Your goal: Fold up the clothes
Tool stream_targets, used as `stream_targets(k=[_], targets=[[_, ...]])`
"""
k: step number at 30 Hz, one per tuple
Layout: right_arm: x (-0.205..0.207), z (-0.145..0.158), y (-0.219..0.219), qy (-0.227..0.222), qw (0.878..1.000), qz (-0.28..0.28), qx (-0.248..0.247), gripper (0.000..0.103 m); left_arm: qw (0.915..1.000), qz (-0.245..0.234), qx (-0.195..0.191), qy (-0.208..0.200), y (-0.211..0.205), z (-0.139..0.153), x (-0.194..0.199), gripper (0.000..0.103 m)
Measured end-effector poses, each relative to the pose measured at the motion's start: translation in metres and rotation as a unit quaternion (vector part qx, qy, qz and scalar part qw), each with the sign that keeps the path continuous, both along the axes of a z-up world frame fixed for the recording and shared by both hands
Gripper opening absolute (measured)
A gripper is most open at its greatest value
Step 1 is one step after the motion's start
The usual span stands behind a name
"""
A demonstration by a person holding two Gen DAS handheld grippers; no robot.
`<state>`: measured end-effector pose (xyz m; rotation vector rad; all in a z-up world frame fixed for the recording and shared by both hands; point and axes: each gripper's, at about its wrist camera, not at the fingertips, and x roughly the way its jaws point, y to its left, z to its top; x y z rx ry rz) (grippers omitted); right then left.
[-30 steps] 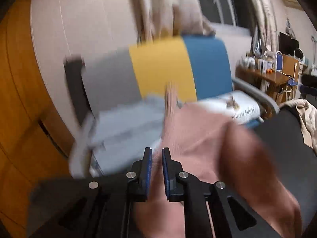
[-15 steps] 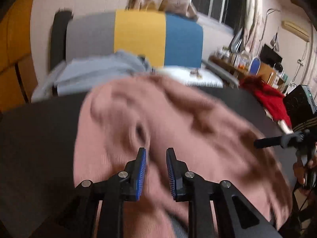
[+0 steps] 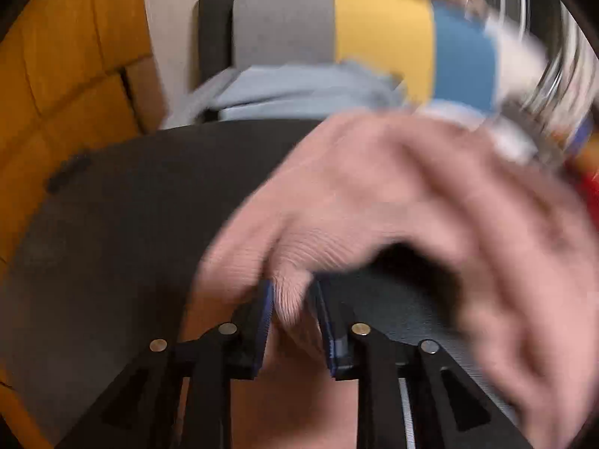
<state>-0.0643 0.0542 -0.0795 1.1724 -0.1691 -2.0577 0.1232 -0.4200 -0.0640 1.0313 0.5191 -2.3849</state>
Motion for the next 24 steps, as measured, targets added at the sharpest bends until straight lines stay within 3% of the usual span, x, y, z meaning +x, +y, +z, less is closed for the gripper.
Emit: stream_targets(k=[3,6,10,13,16,18,20,24], targets=[[0.025,0.010,0.005,0.011,0.998,0.053,-0.028,0.094,0.9939,-0.061,0.074,0.055,0.040,0.012,0.022,0.029],[0.056,0.006,-0.013,0.005,0.993,0.112,-0.048,0.094,0.9857,-0.102,0.126,0.046,0.085,0.000,0.027,0.030],[0.076,-0.004,-0.033,-0.013,0.985,0.161,-0.057,0.094,0.9787,-0.093,0.181,0.028,0.115,-0.026,0.015,0.036],[0.091,-0.008,-0.043,-0.009,0.981,0.187,-0.045,0.094,0.9675,-0.080,0.233,0.059,0.121,-0.032,0.003,0.041],[0.083,-0.017,-0.056,-0.007,0.977,0.208,-0.036,0.094,0.9651,-0.072,0.244,0.061,0.125,-0.036,-0.012,0.041],[0.083,-0.021,-0.056,-0.014,0.974,0.225,-0.033,0.094,0.9632,-0.069,0.253,0.061,0.127,-0.039,-0.020,0.035],[0.083,-0.024,-0.055,-0.024,0.969,0.243,-0.035,0.094,0.9595,-0.062,0.267,0.065,0.125,-0.041,-0.024,0.011],[0.076,-0.022,-0.065,-0.041,0.953,0.296,-0.054,0.096,0.9593,-0.052,0.267,0.074,0.120,-0.040,-0.023,0.005]])
